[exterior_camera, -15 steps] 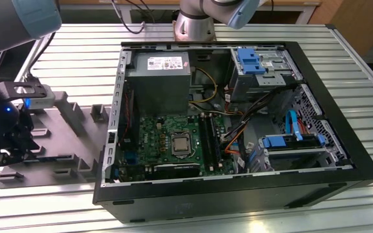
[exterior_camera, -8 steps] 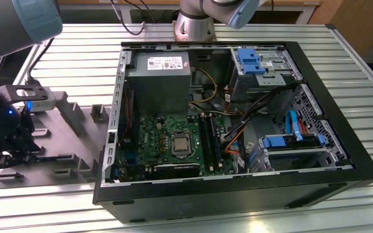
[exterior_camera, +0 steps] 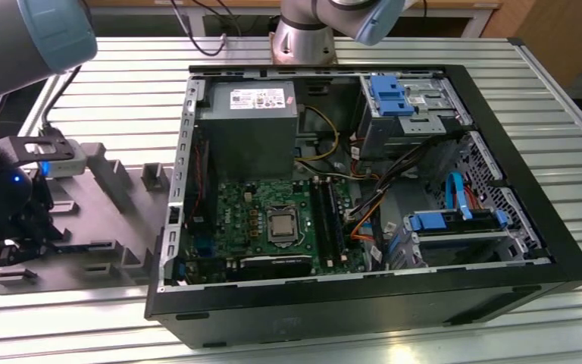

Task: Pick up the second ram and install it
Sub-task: 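Pick up the second ram and move it above second insertion slot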

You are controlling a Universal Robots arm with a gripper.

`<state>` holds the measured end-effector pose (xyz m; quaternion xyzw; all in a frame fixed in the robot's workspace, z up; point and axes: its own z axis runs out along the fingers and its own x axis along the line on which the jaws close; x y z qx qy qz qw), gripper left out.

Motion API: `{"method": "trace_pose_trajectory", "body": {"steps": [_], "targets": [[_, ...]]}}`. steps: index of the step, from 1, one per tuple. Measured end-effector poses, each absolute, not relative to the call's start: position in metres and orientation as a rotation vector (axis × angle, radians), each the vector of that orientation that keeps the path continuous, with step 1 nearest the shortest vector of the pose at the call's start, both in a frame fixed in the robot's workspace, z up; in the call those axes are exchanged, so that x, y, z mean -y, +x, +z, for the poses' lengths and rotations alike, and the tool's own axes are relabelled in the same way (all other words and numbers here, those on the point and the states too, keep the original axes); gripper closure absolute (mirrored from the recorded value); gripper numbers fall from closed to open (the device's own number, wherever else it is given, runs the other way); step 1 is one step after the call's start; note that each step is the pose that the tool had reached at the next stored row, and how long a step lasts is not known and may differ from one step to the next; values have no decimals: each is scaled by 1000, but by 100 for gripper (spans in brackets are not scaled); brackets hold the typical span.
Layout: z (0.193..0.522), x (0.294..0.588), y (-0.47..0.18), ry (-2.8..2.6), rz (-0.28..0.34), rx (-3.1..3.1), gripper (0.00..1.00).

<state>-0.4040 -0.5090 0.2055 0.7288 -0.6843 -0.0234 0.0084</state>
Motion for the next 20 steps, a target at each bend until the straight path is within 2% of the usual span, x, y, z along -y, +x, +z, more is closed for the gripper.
{"method": "trace_pose_trajectory", "body": {"steps": [20], "targets": [[197,509,-407,2287,-73,2128,70]]}}
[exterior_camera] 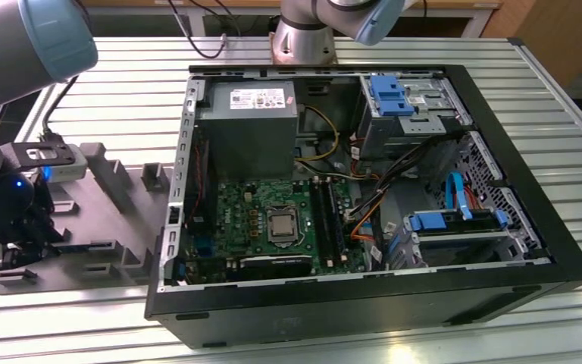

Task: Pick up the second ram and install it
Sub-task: 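Pick up the second ram and move it above second insertion slot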

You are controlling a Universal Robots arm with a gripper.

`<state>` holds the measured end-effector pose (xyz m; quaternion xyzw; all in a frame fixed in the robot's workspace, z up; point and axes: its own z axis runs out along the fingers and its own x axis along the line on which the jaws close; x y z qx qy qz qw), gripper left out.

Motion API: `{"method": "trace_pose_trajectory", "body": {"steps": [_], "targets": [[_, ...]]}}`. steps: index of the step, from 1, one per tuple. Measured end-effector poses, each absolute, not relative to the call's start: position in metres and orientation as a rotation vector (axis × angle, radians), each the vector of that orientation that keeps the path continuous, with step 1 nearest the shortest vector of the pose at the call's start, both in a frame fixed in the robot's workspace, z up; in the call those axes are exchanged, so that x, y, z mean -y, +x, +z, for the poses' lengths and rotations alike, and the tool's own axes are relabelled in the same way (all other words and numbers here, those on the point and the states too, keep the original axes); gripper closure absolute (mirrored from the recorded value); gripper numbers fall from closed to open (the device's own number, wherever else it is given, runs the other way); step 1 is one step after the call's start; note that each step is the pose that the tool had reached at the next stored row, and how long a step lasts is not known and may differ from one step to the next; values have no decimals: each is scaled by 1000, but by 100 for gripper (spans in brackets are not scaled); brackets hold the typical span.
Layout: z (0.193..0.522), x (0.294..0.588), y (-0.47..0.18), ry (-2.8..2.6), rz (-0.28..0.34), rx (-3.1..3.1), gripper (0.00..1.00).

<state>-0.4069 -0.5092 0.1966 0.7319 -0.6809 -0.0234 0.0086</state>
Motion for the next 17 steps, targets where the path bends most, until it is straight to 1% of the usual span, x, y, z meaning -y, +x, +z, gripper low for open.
{"method": "trace_pose_trajectory", "body": {"steps": [4,5,17], "targets": [[197,509,-407,2287,-73,2127,72],[197,509,-407,2287,-73,2127,79],[198,509,-407,2287,-73,2127,79]]}}
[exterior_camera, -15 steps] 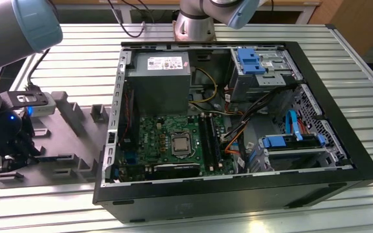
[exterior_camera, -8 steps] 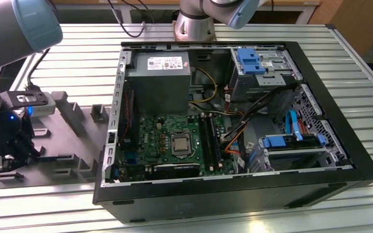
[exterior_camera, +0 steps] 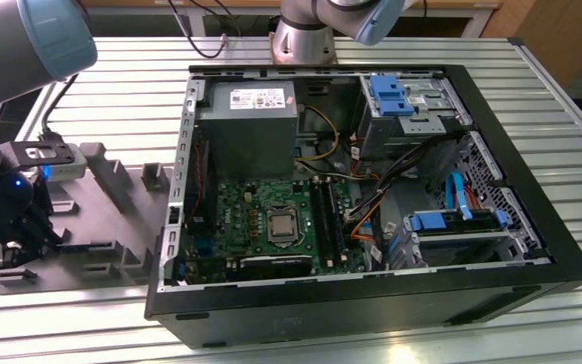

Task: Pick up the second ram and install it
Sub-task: 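Pick up the second ram and move it above second insertion slot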

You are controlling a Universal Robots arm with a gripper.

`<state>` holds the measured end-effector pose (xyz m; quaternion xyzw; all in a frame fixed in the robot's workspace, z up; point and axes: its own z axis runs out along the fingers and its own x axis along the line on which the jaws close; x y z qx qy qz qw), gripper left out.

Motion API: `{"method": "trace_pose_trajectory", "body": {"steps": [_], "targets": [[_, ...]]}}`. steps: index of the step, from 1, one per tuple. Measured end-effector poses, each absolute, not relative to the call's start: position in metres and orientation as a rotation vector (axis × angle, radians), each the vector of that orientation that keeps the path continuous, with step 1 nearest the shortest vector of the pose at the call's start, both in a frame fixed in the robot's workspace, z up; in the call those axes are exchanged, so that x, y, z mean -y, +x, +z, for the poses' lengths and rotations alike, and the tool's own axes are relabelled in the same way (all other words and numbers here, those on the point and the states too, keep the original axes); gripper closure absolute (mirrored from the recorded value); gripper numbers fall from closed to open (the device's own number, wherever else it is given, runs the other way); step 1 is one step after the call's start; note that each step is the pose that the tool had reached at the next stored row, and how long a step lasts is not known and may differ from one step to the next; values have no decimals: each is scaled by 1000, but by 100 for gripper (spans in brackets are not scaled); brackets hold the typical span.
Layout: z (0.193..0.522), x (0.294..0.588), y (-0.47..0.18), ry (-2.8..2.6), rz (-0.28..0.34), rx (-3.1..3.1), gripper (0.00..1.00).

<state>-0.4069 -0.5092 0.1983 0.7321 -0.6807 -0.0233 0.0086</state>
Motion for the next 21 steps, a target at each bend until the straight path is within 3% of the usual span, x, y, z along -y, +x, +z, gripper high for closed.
{"method": "trace_pose_trajectory", "body": {"steps": [2,4,21], "targets": [[198,509,-407,2287,-73,2127,86],[198,509,-407,2287,-73,2127,87],[200,509,-407,2276,-73,2140,87]]}}
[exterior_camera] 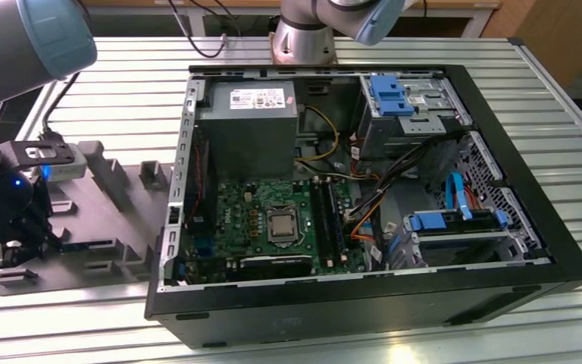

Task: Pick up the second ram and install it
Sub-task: 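Pick up the second ram and move it above second insertion slot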

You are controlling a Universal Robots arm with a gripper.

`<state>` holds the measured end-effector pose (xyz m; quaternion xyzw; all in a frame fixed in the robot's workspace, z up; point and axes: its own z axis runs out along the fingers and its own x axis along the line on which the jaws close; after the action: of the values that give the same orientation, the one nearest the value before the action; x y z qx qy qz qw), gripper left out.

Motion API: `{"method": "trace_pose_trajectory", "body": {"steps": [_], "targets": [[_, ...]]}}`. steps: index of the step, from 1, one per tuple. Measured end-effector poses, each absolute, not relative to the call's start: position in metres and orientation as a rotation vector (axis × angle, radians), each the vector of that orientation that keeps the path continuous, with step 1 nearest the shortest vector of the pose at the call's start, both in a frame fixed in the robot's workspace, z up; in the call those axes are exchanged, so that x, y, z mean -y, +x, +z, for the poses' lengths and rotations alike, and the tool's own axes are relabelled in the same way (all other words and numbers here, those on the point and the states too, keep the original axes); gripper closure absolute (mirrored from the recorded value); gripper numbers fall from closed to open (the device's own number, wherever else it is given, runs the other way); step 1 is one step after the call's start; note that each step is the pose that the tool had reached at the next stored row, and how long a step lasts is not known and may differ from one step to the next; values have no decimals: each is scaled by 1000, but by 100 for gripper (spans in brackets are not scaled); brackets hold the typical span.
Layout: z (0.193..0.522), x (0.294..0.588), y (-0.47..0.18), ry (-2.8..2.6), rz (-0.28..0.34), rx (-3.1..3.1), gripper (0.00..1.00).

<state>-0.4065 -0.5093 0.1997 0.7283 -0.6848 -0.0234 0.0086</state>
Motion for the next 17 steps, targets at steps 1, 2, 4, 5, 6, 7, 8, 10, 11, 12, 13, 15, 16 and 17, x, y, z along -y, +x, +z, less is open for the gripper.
{"method": "trace_pose_trajectory", "body": {"steps": [1,2,4,5,6,7,8,10,11,12,13,15,16,17], "targets": [[200,509,-407,2276,-73,2140,87],[201,509,-407,2275,-73,2140,87],[203,509,-407,2275,-73,2141,87],[204,509,-407,2275,-73,2141,87],[205,509,-407,2275,-73,2141,87],[206,509,-407,2274,-73,2141,87],[207,509,-407,2275,-73,2141,87],[210,509,-407,2275,-73,2141,87],[211,509,-407,2274,-73,2141,87],[213,509,-407,2274,-73,2141,87],[214,509,-407,2275,-73,2141,87],[217,509,-407,2275,-73,2141,87],[218,509,-407,2275,-73,2141,87],[220,509,-406,2275,-73,2141,87]]}}
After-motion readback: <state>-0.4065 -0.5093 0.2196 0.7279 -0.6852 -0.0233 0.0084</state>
